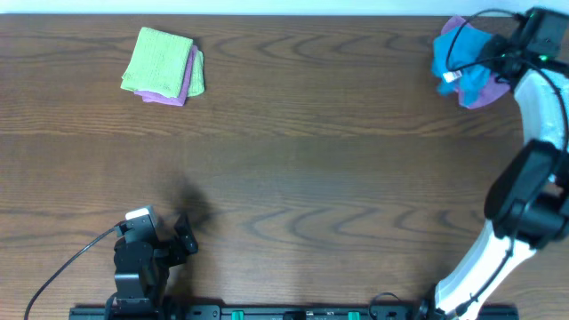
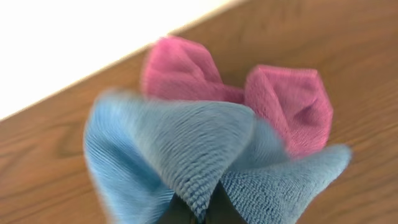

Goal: Fold the cloth
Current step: 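Reach the right gripper to the blue cloth on the pink cloth and grasp it, then lift the blue cloth with the right gripper and drag it to table center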

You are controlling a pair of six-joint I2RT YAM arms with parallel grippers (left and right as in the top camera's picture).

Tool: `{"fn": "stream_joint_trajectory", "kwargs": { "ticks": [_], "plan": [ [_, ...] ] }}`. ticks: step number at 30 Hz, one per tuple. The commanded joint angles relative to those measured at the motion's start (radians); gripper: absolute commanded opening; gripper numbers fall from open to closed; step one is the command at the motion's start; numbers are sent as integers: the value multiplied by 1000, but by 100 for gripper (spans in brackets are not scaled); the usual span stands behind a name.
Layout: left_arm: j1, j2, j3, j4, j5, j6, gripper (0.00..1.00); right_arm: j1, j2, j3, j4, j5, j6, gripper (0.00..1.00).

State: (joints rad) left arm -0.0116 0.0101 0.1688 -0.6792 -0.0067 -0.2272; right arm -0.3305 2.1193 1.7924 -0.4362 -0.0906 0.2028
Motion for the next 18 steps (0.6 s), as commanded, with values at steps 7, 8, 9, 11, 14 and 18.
{"fn": "stream_joint_trajectory", "kwargs": {
  "ticks": [7, 8, 9, 11, 14, 18],
  "plan": [
    [-5, -6, -11, -4, -3, 18, 95, 121, -212, 20, -238, -6, -145, 1],
    [-5, -6, -11, -4, -3, 18, 96, 140, -231, 20, -279, -12, -164, 1],
    [-5, -6, -11, -4, -3, 18, 95, 156, -246, 20, -316, -18, -180, 1],
    [-5, -6, -11, -4, -3, 18, 95, 199, -280, 20, -405, -23, -206, 1],
    [-5, -6, -11, -4, -3, 18, 96, 253, -320, 20, -506, -24, -228, 1],
    [-5, -6, -11, -4, -3, 18, 96, 309, -366, 19, -634, -60, -274, 2]
  ]
}}
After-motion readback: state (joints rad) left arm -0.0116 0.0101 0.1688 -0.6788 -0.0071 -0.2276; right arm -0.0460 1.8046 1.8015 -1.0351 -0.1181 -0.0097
